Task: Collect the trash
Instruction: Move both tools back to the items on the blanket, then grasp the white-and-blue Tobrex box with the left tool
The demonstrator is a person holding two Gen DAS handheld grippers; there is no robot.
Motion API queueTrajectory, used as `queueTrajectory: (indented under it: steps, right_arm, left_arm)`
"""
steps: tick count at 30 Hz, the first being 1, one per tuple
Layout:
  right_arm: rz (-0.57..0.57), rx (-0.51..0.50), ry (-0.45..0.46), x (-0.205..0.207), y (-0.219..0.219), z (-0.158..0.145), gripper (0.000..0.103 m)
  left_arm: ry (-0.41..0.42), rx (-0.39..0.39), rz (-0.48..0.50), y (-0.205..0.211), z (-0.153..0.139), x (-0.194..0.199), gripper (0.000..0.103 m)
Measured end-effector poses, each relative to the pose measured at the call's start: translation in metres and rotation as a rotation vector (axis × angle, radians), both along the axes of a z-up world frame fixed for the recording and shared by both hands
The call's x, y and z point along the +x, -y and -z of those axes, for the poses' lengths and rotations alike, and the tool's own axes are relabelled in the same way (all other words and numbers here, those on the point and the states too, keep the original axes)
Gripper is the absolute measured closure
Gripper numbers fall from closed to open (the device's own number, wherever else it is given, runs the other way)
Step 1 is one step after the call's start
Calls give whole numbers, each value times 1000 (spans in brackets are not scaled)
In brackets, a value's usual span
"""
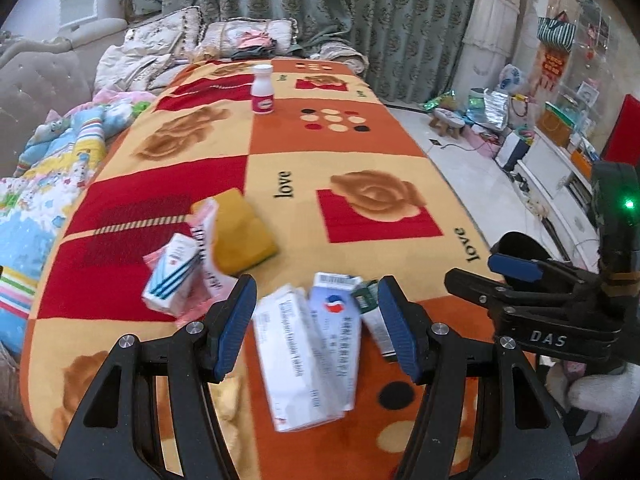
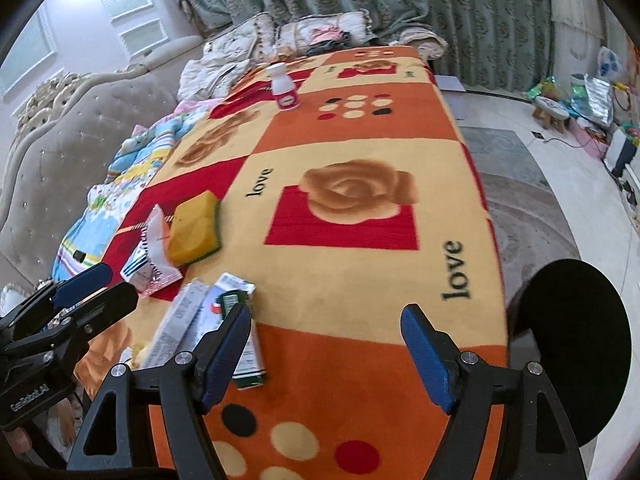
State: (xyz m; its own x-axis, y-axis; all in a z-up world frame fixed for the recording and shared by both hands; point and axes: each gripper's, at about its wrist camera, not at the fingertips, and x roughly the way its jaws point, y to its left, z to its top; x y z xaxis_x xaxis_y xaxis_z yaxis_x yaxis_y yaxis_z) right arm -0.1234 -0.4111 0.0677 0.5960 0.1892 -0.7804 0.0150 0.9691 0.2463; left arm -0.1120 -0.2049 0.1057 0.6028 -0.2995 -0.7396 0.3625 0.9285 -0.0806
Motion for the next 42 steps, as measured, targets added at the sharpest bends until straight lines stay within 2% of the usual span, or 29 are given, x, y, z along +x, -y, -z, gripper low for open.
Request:
queueTrajectory:
  steps: [9,15,18,24,32,37,39,42]
  right_arm:
    - [-47,-7,-3,7,-29,-2,28]
    - [-83,-14,-30,11,-50,-3,26]
    - [-121,20,-39,11,-62,-2,26]
    - [-223,27,-45,15,-102,3,26]
    - [-315,-52,-100,29,-158,20,26]
    - [-335,-128,-141,40,-175,37,26]
    - [-338,-126,-146,41,-172,41,29]
    - [-347,-147,-130,39,-168,41,42]
  left_arm:
    - [-1,11,-50,-30,7,7,41]
    - [21,45,-92,-62,9,16,41]
    - [6,52,-133,-87,14,24,41]
    - [-34,68,-175,-116,27,34,41]
    - [-77,67,-168,-124,44,47,41]
    - [-86,61,-143,-117,49,63,41]
    - [-95,76,-133,-112,54,70,41]
    - [-117,80,-104,-103,63,82,41]
